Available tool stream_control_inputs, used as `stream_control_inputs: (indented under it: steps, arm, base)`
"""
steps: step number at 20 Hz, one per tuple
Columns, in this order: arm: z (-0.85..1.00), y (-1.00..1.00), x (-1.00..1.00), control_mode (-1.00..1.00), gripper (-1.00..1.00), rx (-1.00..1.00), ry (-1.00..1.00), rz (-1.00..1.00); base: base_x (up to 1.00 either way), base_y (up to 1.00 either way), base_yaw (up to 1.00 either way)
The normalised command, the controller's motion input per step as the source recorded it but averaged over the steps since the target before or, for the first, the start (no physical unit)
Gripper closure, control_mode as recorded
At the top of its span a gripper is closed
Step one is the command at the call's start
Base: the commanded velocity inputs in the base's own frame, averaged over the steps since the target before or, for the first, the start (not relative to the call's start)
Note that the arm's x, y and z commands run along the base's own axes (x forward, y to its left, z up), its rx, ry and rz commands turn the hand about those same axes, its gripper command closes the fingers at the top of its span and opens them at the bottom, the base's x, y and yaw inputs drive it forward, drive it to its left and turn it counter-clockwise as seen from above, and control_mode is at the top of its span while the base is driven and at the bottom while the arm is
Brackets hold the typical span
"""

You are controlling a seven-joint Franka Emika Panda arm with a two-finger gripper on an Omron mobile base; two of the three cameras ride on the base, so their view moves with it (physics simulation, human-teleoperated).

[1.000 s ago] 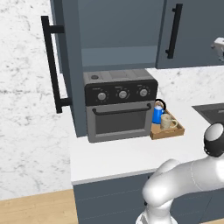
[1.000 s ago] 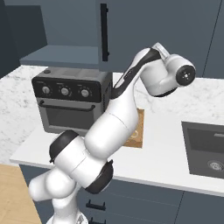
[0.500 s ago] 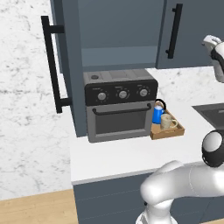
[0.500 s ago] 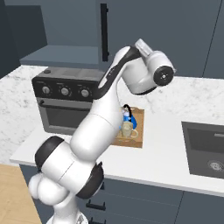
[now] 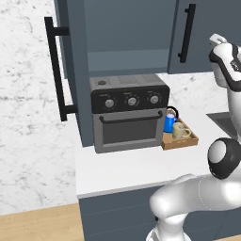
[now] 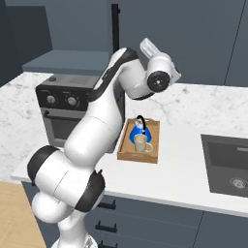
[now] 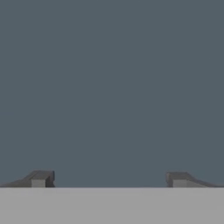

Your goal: Pick the kettle from the counter and place it on the tray. Then pick the mug from the cabinet and place it on the tray. Then close the cabinet doors.

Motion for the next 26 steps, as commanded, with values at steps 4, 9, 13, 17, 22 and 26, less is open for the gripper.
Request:
stream_control_inputs:
  steps: [4, 9, 13, 17, 22, 26]
  arm:
    - [0.00, 0.14, 1.00, -1.00, -1.00, 0.07, 0.13, 0.00]
    - [0.10, 0.12, 0.86, -1.00, -1.00, 0.05, 0.19, 0.00]
    - [0.36, 0.54, -0.01, -1.00, -1.00, -0.04, 0.23, 0.00]
    - [0.50, 0.74, -0.26, -1.00, -1.00, -0.13, 0.28, 0.00]
    - [0.43, 0.69, -0.47, -1.00, -1.00, -0.17, 0.23, 0.00]
    - [0.13, 0.59, -0.46, -1.00, -1.00, -0.21, 0.23, 0.00]
  base:
    - [0.00, 0.00, 0.00]
    - [0.00, 0.00, 0.00]
    - [0.00, 0.00, 0.00]
    - [0.00, 0.00, 0.00]
    - [0.00, 0.00, 0.00]
    - [0.00, 0.00, 0.00]
